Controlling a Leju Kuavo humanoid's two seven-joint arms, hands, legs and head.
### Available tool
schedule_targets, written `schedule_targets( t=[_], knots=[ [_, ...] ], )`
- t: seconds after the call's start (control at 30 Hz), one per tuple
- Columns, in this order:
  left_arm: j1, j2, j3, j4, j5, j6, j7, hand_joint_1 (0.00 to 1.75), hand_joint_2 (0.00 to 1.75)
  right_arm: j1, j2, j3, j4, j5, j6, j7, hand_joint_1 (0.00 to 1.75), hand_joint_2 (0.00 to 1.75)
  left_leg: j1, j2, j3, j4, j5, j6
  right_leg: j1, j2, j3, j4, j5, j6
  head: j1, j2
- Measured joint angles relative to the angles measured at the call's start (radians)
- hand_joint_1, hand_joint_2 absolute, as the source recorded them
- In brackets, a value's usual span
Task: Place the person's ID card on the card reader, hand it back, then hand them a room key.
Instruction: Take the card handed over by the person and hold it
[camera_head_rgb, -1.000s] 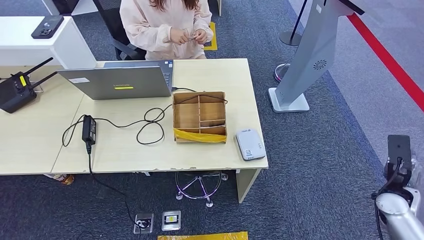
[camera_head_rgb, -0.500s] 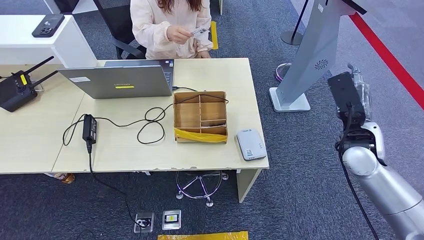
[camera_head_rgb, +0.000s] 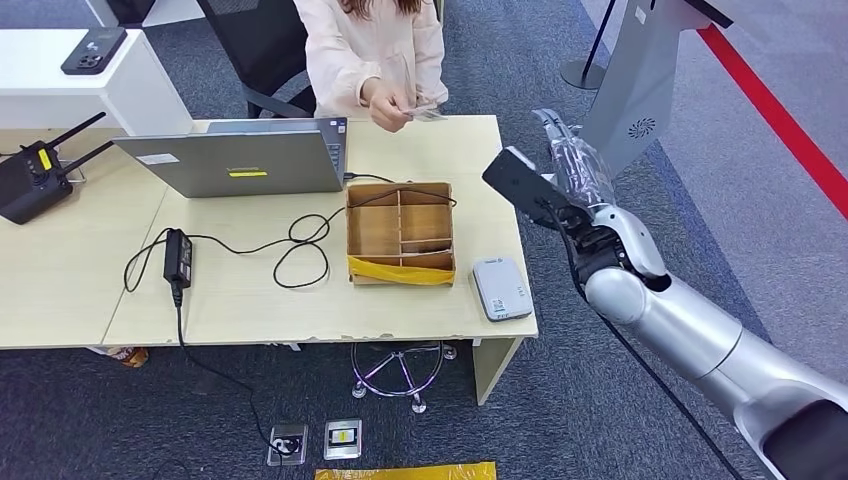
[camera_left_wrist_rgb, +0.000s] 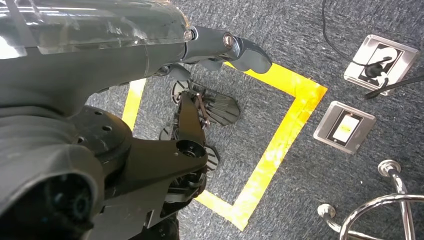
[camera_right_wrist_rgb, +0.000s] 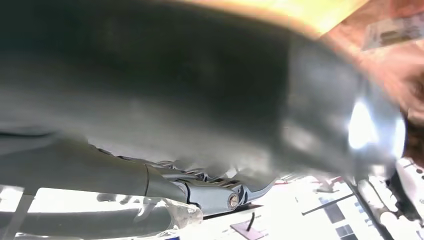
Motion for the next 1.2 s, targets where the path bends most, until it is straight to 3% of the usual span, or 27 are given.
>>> schedule_targets(
  t=[0.03,0.67,1.2],
  knots=[
    [0.0,0.0,-0.002,0.0,-0.001,0.0,0.0,0.0,0.0,-0.007,0.006,0.011,0.01,0.0,0.0,-0.001,0.0,1.75,0.0,0.0,0.0,0.0,0.0,0.0,0.0,0.0,0.0,0.0,0.0,0.0,0.0,0.0],
    [-0.029,0.004,-0.039,-0.012,-0.037,0.013,0.058,0.0,0.0,-0.089,0.129,0.163,0.356,0.232,0.016,0.063,0.0,1.75,0.0,0.0,0.0,0.0,0.0,0.0,0.0,0.0,-0.001,0.0,0.0,0.0,0.0,0.0],
    [-0.041,0.005,-0.039,-0.011,-0.066,-0.001,0.067,0.0,0.0,-0.107,0.169,0.186,0.463,0.319,0.036,0.069,0.0,1.75,0.0,0.0,0.0,0.0,0.0,0.0,0.0,0.001,-0.001,0.0,0.0,0.0,0.0,0.0]
  ],
)
